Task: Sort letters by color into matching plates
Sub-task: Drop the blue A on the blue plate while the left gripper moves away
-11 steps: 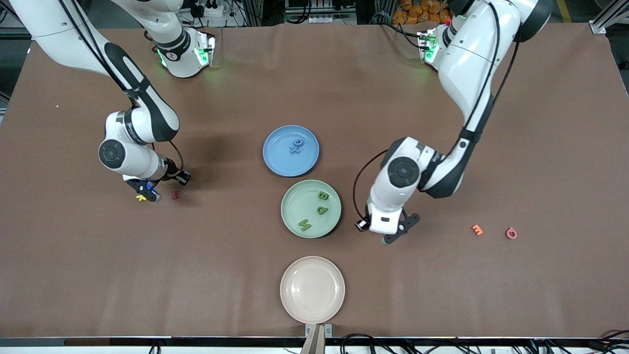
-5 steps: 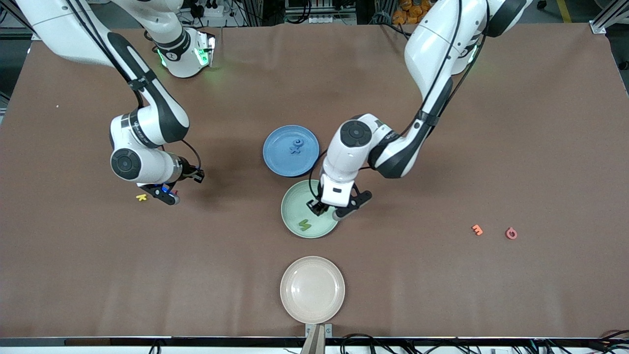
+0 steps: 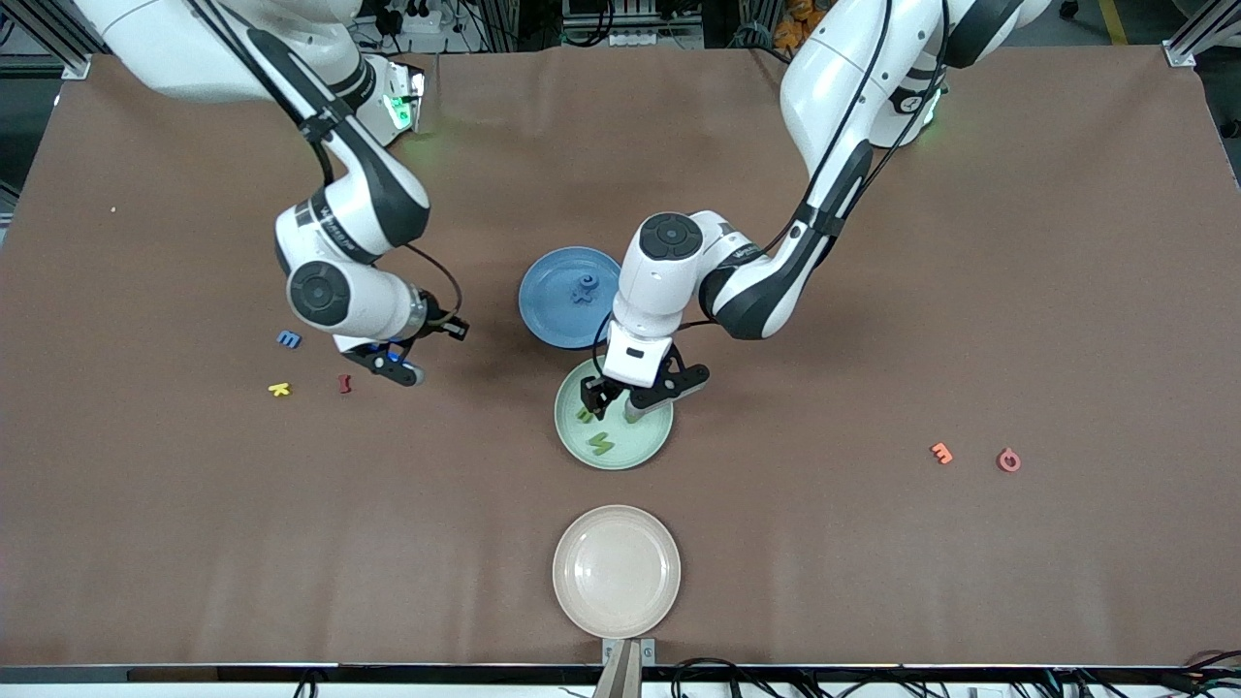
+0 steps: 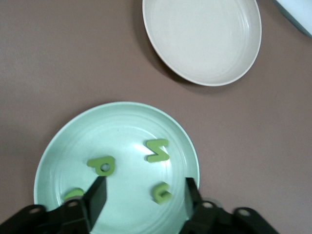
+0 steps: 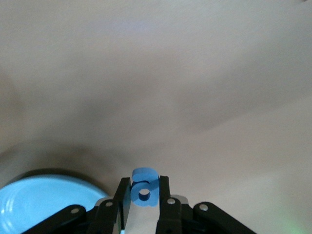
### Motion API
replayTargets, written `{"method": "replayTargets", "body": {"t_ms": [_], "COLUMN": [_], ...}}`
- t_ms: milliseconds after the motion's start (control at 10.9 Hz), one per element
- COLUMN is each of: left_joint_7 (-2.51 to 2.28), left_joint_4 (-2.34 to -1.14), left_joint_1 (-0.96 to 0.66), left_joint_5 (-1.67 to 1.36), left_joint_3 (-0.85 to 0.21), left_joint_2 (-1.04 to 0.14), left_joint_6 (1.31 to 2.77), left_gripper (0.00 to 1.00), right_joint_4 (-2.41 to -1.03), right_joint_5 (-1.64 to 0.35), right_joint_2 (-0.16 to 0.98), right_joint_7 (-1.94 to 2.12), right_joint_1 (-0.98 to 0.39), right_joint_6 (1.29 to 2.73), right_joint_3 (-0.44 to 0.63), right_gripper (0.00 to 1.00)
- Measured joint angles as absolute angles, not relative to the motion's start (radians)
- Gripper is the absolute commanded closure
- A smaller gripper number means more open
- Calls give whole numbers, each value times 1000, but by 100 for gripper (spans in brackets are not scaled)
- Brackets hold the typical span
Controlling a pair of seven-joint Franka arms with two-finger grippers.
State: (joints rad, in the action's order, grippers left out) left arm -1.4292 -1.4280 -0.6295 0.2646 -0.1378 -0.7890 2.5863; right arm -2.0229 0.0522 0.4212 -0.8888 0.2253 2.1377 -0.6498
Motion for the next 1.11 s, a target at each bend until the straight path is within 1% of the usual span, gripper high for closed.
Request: {"method": "replayTargets", "body": {"t_ms": [276,645,737,829,921,1106], "left_joint_7": [-1409,-1139,-1083,-1054,-1044,-1035], "left_joint_4": [-1416,-1416,-1427,-1475,-1569,-1865], "left_joint_1": [-584,-419,-387,-357,-326,-266], "left_joint_5": [276,280,280,280,280,282], "left_joint_3": [-115,-114,-118,-127,-140,-162], "left_joint_2": [-775,-760,-740,-701,-644,-506], "left_joint_6": [2495,2316,2274,2268,2330,2648], "left_gripper": [0,0,0,0,0,0], "right_joint_4": [-2024,-2024,-2024,-2024,-2024,-2025], "right_joint_5": [40,40,40,40,40,41], "right_joint_2": [458,525,536,545,552,567], "right_joint_7": [-993,-1210,-1249,-1266,-1270,-1271], "right_joint_1": [150,-5,-39,-62,-75,-88], "right_joint_6": [2234,2372,2390,2397,2398,2398], "right_joint_3": [-666,-673,-676,-677,-678,-679], "right_gripper": [100,100,100,100,100,100]}}
